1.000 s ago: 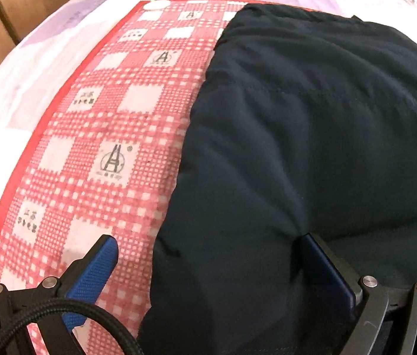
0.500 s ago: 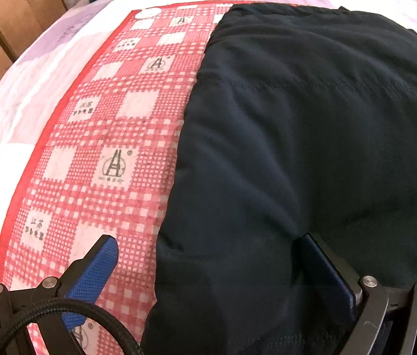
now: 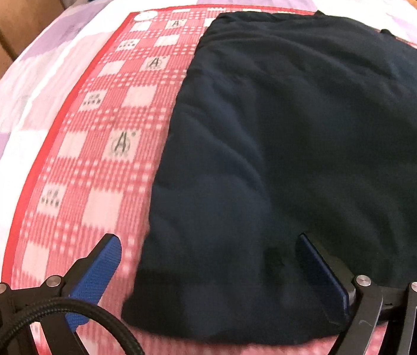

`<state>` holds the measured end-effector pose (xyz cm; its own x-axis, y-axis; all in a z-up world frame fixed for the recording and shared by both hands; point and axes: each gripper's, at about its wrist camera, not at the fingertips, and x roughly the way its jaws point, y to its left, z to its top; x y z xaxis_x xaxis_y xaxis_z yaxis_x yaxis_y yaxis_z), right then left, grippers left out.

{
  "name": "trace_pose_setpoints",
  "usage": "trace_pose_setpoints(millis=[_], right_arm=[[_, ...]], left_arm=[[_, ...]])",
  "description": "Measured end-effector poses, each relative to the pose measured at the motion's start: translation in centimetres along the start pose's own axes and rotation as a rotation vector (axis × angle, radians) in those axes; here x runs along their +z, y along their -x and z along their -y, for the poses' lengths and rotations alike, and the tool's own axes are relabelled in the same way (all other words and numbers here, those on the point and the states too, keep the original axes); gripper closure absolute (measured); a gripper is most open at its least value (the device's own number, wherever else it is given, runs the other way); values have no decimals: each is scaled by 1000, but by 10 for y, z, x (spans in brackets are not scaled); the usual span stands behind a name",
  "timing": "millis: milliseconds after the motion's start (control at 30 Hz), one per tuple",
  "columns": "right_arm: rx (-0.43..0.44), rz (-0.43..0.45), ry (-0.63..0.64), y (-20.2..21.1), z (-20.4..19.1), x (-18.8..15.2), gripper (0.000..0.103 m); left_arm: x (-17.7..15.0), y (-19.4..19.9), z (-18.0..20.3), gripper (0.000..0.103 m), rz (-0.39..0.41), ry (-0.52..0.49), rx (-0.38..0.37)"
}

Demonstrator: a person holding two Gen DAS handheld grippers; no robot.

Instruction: Fold large clothes

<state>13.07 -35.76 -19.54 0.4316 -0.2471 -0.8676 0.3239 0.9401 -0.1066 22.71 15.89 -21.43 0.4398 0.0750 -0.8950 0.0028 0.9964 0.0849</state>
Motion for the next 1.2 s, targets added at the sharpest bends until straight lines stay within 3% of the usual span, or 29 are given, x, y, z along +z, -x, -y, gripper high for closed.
trace_pose_setpoints(millis=[300,400,600,633,700,733,833,1200], right_arm=[[159,-135,46,58,-67,-33,99],[207,-171,52,82,-88,-39,99],[250,-225,101,126,-113,-38,97],[254,-232,105,134,-116,-37,91],[257,-230,118,148,-118,-34,40],[253,-215,118,157,-117,-34,32],[248,-193,138,180,-119,-31,28],[230,-268,124,211,-114,-31,28]], left_arm=[[-29,74,38,4,-82,45,-19],[-36,99,53,4,-97,10,3],[-55,146,75,4,-160,45,-60],[-59,156,83,4,-162,29,-66],[-65,171,92,4,-167,16,-86],[-66,176,96,4,-171,13,-94],[-67,194,106,4,-172,-3,-112],[-52,249,130,4,-107,-41,-144]])
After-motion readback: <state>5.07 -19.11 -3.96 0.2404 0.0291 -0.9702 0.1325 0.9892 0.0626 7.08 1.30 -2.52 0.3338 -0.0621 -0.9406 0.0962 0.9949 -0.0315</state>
